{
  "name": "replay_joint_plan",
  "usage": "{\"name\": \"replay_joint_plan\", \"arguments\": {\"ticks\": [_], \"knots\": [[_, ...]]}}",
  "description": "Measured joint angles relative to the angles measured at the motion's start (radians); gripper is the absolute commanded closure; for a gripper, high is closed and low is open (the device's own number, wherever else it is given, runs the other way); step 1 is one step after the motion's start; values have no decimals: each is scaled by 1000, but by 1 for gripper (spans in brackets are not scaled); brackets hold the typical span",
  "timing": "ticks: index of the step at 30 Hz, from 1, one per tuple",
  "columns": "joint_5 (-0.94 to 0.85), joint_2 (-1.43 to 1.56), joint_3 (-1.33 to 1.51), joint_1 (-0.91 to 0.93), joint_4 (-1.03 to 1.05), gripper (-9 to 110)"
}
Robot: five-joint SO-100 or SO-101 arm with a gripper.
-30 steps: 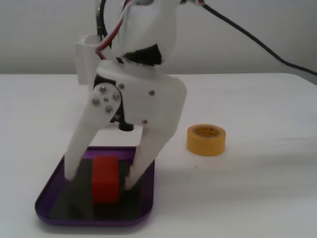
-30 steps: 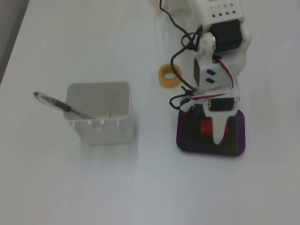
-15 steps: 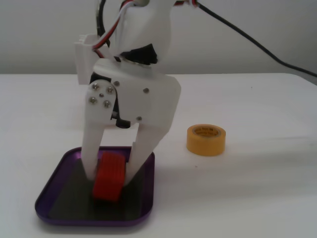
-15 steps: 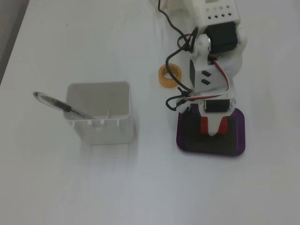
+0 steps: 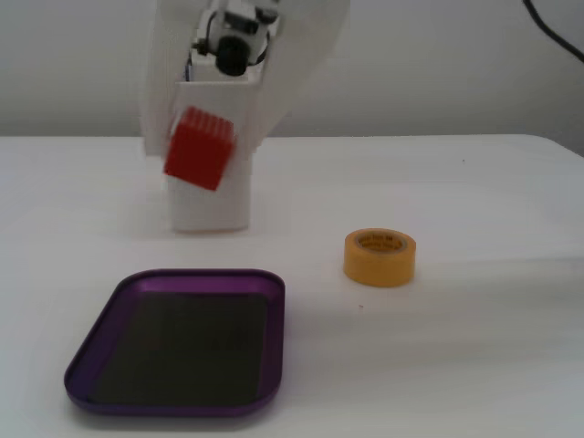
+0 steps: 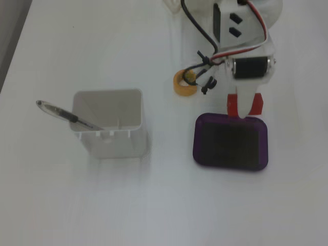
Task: Remove the cube from the box.
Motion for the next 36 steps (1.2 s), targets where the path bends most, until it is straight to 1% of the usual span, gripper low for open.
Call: {"name": "replay_joint_plan", "arguments": {"ticks": [4, 8, 13, 17, 23, 27, 32, 36], "knots": [[-58, 51, -2, 2, 115, 102], [-86, 121, 9, 2, 144, 102], [-89, 212, 202, 0, 123, 102], [-89, 328, 463, 0, -29, 102], [-89, 529, 945, 2, -377, 102], [-89, 609, 1218, 66, -586, 102], [-98, 675, 1428, 103, -765, 102], [-81, 689, 1486, 98, -816, 102]]}}
